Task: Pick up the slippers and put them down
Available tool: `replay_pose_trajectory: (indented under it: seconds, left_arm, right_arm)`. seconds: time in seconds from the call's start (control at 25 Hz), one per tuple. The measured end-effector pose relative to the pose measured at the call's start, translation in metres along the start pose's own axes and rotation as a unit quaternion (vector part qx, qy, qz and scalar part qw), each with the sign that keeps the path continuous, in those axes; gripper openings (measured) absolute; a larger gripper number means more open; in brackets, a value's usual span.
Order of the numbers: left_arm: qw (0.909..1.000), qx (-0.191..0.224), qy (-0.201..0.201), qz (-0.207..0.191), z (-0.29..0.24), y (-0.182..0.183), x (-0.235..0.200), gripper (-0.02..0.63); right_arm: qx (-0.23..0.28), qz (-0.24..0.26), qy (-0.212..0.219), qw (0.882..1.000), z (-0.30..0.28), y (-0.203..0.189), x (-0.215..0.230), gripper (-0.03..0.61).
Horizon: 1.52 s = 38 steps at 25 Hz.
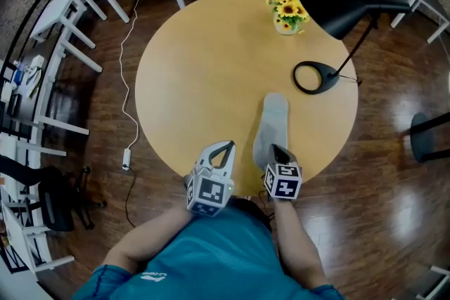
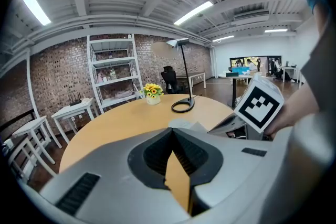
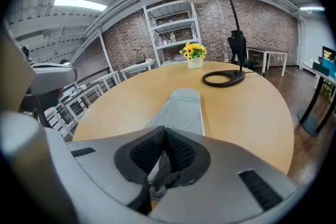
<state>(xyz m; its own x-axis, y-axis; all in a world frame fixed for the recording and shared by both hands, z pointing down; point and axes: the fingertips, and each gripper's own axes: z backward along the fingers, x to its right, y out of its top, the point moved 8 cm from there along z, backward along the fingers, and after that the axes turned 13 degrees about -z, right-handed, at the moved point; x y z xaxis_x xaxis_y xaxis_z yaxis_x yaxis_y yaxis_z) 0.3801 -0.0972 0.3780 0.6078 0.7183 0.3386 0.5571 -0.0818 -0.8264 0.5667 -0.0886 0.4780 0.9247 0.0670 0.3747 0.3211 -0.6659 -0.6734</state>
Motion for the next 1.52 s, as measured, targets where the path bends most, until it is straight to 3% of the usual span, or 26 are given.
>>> replay_pose_trajectory:
  seconds: [0.68,1.08,1.52]
  left_arm:
    - [0.9944,0.004,0.089,0.057,0.052,-0.022,-0.014,0.006]
    - [0.9870,0.019,0.136,0.083,0.153,-0.080,-0.075,0.005]
    - [0.9705,0.014,0.204,0.127,0.277,-0.182,-0.134,0.006]
  right_arm:
    - [0.056,0.079,0.059,0.994,0.052,0.006,-0.059,0.020]
    - [0.077,0.112,0.078,0.988,0.065,-0.020,-0.180,0.020]
    - [0.074,0.168,0.145,0.972,0.066,-0.084,-0.339,0.020]
